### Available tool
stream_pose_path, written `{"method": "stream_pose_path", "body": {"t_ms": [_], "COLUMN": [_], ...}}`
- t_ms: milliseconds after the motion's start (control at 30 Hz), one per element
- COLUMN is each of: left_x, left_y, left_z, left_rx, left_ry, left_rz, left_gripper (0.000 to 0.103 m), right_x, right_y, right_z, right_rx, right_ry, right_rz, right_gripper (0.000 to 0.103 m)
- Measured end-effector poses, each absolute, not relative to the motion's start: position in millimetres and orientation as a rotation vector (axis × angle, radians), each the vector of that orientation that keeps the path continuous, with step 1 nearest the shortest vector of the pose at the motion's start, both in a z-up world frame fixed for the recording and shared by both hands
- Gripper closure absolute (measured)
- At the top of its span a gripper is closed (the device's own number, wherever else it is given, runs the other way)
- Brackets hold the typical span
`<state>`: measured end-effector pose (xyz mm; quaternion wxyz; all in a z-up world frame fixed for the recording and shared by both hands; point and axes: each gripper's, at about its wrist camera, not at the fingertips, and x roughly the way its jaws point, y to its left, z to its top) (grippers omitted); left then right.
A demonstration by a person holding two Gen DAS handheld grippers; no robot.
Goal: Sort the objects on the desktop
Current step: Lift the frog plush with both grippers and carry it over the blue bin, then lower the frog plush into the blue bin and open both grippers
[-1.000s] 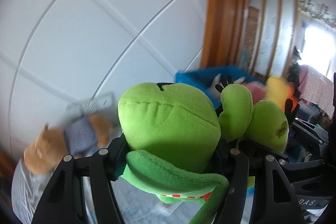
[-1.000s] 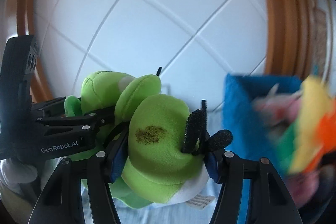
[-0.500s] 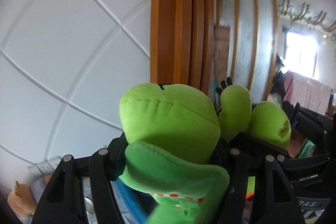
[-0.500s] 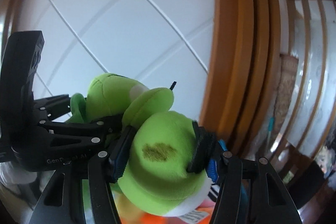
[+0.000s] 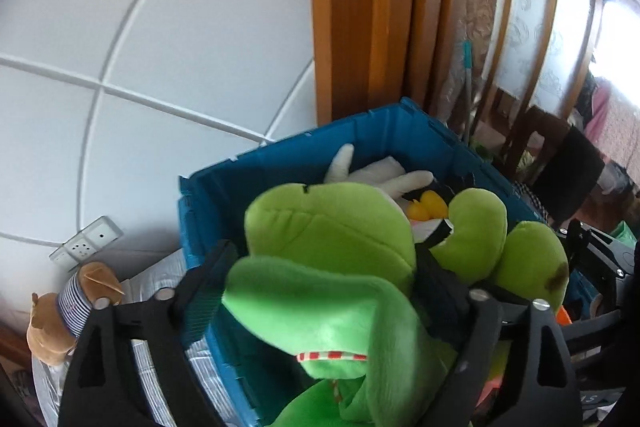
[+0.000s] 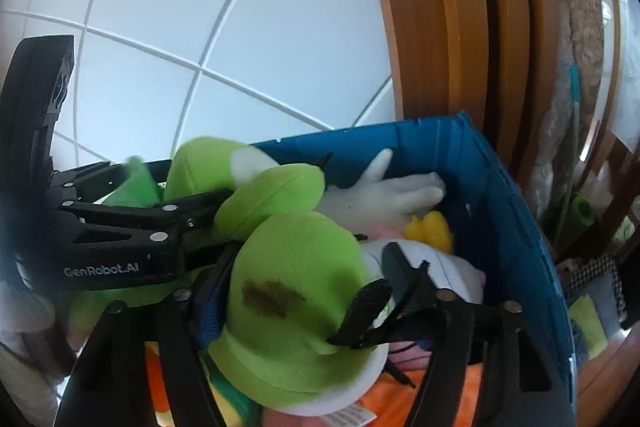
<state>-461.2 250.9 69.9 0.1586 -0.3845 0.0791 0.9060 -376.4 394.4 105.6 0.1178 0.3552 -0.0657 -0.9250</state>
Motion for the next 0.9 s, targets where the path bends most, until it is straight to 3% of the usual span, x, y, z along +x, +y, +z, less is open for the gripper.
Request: {"method": "stream_pose_path", "body": {"t_ms": [167, 233, 367, 433, 900], "left_x": [-442, -433, -413, -395, -226], "left_y": [242, 238, 229, 221, 181], "left_z": [88, 94, 100, 101, 70], "left_rx": [-1.051, -1.031, -1.002, -0.981, -0.880], "left_ry": [0.193, 0.180, 0.168, 0.154, 0.153], "left_rz": [2.630, 2.635, 2.633, 2.626, 2.622], "left_gripper": [0.000, 0.000, 0.000, 0.000, 0.000], "right_x": [-366, -360, -336, -320, -175], "right_y": [391, 395, 397, 397, 359], "right_z": [119, 118, 120, 119, 94], "right_rx": [1.011, 0.999, 0.972, 0.966, 0.934], "right_ry": [-0.174, -0.188, -0.207, -0.200, -0.177], "right_rz": [-2.772, -2.793, -2.831, -2.849, -3.011], "right_gripper": [0.027, 0.010, 0.008, 0.001, 0.000]}}
